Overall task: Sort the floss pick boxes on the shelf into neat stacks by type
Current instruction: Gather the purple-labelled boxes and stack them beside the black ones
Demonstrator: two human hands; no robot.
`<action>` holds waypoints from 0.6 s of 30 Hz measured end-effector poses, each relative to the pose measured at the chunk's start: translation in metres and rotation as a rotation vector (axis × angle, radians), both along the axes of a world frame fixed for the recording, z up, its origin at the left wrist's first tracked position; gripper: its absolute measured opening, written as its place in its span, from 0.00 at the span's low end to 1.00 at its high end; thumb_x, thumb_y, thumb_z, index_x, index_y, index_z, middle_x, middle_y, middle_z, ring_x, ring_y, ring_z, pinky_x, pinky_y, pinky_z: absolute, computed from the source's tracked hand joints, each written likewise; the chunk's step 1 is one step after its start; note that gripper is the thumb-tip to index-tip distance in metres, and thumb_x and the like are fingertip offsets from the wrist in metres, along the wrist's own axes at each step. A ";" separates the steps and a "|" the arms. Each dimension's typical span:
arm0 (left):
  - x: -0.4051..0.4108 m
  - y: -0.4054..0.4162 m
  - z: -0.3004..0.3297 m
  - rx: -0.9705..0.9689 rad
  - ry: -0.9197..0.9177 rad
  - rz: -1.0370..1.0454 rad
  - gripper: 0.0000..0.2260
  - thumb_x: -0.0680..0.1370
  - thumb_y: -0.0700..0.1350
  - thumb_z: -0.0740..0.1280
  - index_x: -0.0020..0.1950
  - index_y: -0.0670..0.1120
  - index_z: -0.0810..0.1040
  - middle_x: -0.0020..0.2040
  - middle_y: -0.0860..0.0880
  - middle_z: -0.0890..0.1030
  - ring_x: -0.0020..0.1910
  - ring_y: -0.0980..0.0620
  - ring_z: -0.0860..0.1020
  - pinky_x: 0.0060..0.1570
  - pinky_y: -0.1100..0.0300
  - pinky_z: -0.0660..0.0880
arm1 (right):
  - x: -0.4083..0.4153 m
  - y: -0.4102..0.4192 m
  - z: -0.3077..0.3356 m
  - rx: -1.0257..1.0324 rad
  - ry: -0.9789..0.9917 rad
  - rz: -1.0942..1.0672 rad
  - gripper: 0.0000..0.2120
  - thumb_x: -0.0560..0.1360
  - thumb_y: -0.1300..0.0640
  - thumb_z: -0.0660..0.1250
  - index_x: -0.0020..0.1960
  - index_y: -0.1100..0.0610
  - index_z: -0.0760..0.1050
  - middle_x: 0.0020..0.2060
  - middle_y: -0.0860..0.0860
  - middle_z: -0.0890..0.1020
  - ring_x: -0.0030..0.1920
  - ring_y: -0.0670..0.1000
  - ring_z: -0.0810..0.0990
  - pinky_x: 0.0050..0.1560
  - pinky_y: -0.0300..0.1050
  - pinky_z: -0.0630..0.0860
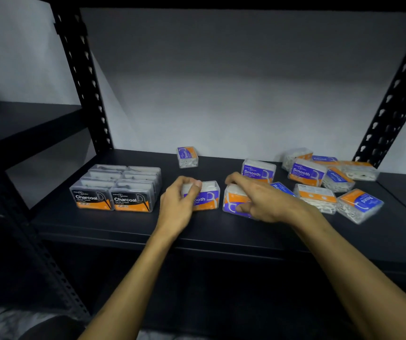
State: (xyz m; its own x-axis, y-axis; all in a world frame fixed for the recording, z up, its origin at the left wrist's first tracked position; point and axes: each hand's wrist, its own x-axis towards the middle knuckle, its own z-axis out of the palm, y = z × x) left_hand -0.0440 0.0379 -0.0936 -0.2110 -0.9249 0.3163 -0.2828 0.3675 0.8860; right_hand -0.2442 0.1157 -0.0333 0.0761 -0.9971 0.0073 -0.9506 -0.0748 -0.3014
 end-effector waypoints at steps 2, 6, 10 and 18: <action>0.001 -0.001 0.002 -0.132 -0.146 0.010 0.10 0.82 0.52 0.63 0.55 0.48 0.80 0.53 0.53 0.80 0.54 0.56 0.76 0.50 0.63 0.70 | 0.000 -0.002 0.005 0.029 0.032 -0.022 0.30 0.76 0.55 0.71 0.73 0.47 0.61 0.67 0.51 0.72 0.61 0.52 0.73 0.56 0.44 0.70; 0.001 -0.004 0.024 -0.356 -0.518 -0.067 0.14 0.84 0.44 0.57 0.64 0.43 0.77 0.59 0.46 0.79 0.59 0.47 0.74 0.60 0.54 0.70 | -0.001 -0.008 0.013 0.063 0.074 -0.039 0.26 0.73 0.55 0.73 0.67 0.48 0.66 0.61 0.51 0.76 0.54 0.50 0.75 0.54 0.49 0.77; 0.002 -0.006 0.040 -0.304 -0.644 -0.203 0.15 0.83 0.40 0.56 0.67 0.43 0.76 0.62 0.44 0.78 0.61 0.46 0.74 0.61 0.52 0.71 | -0.007 -0.005 0.018 -0.017 -0.052 -0.077 0.23 0.71 0.56 0.74 0.59 0.51 0.65 0.52 0.52 0.78 0.49 0.52 0.78 0.48 0.49 0.77; 0.012 -0.014 0.029 -0.310 -0.580 -0.301 0.15 0.85 0.50 0.56 0.65 0.48 0.78 0.58 0.50 0.79 0.58 0.51 0.74 0.59 0.58 0.69 | -0.018 0.009 0.014 -0.173 -0.400 -0.092 0.21 0.74 0.55 0.73 0.64 0.49 0.71 0.51 0.44 0.80 0.48 0.43 0.82 0.42 0.37 0.80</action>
